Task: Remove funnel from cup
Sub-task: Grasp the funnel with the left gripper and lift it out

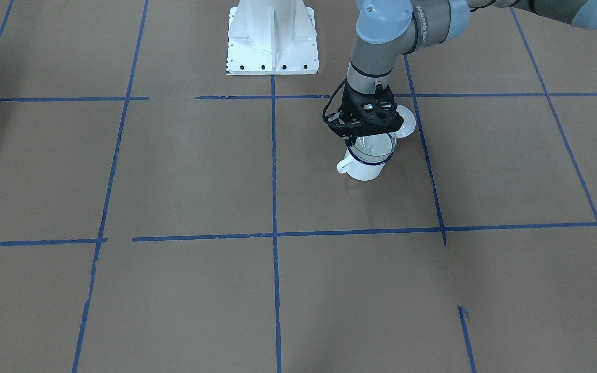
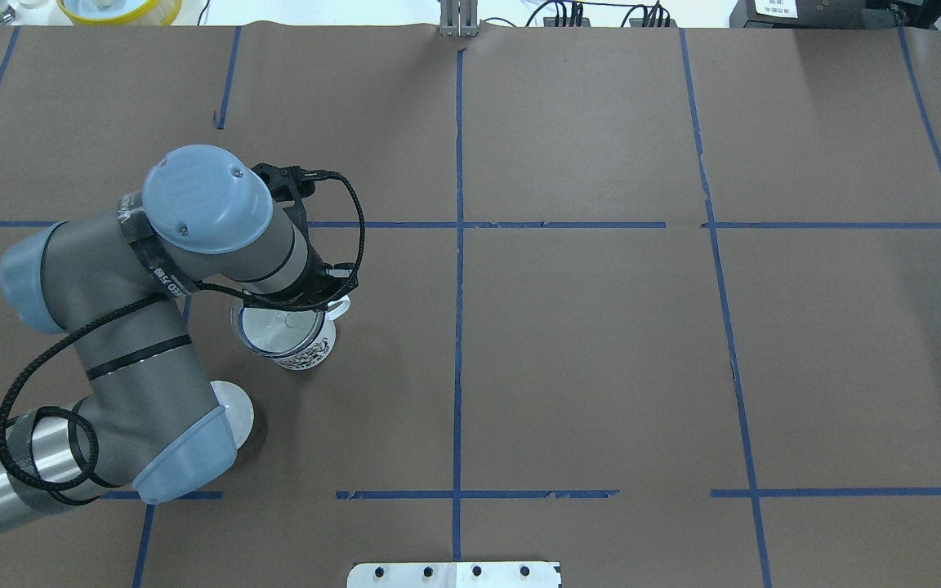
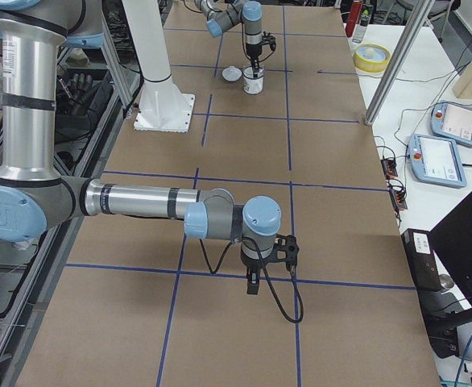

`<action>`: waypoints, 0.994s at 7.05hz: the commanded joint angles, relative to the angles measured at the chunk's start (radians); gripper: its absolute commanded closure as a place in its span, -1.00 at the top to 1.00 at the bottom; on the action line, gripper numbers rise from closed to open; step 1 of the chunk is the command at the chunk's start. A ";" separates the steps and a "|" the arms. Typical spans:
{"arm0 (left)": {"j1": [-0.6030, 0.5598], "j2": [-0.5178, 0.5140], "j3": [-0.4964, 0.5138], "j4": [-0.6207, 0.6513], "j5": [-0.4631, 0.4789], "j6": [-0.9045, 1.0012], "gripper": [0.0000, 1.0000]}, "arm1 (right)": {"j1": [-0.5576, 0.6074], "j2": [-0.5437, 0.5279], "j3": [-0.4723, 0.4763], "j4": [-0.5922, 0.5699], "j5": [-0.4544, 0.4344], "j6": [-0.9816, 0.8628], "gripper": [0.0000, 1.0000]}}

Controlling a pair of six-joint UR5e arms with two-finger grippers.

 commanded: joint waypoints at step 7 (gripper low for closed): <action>-0.153 -0.016 0.214 -0.474 0.394 -0.488 -1.00 | 0.000 0.000 0.000 0.000 0.000 0.000 1.00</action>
